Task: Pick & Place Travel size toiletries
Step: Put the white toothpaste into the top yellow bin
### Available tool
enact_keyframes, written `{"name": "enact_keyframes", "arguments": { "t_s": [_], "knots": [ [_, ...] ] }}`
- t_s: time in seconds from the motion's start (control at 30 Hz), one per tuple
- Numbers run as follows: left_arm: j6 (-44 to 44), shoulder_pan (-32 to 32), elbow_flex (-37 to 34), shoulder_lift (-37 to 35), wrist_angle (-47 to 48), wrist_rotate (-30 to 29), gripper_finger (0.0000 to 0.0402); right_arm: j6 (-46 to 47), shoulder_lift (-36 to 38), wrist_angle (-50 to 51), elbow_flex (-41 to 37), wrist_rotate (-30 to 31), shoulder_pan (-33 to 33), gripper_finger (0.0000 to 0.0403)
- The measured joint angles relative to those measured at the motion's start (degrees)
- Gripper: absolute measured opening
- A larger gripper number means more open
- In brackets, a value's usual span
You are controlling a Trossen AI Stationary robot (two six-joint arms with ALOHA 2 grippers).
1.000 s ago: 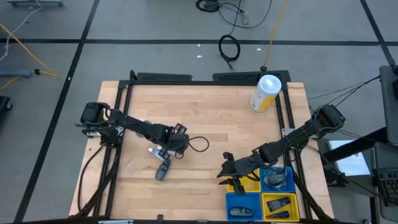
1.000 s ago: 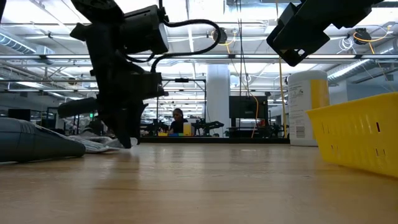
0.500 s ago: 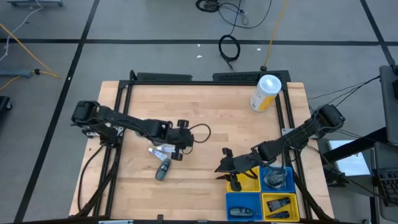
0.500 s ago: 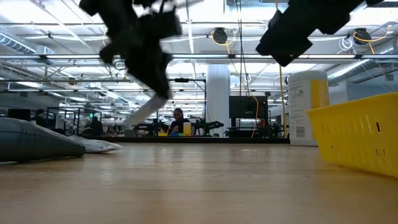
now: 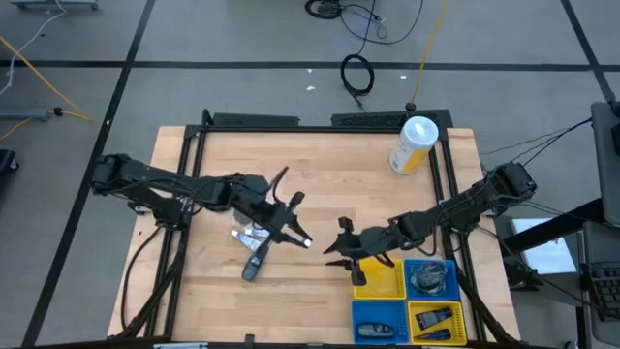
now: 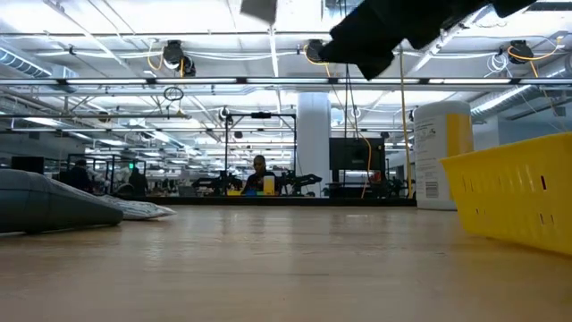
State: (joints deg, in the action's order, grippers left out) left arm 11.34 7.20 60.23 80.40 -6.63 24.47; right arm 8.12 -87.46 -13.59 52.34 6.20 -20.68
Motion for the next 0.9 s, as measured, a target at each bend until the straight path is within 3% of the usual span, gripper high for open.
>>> {"name": "enact_keyframes", "arguments": {
  "t_s": [0.43, 0.9],
  "knots": [
    [3.65, 3.03, 0.0, 0.0, -7.08, 3.16, 0.0037, -9.01, 0.0, -14.34, -0.02, -0.24, 3.16, 0.0134],
    [8.06, 2.95, 0.0, 0.92, -9.93, 2.54, 0.0037, -11.14, 0.0, -19.61, -0.02, -4.9, 3.29, 0.0134]
  ]
}}
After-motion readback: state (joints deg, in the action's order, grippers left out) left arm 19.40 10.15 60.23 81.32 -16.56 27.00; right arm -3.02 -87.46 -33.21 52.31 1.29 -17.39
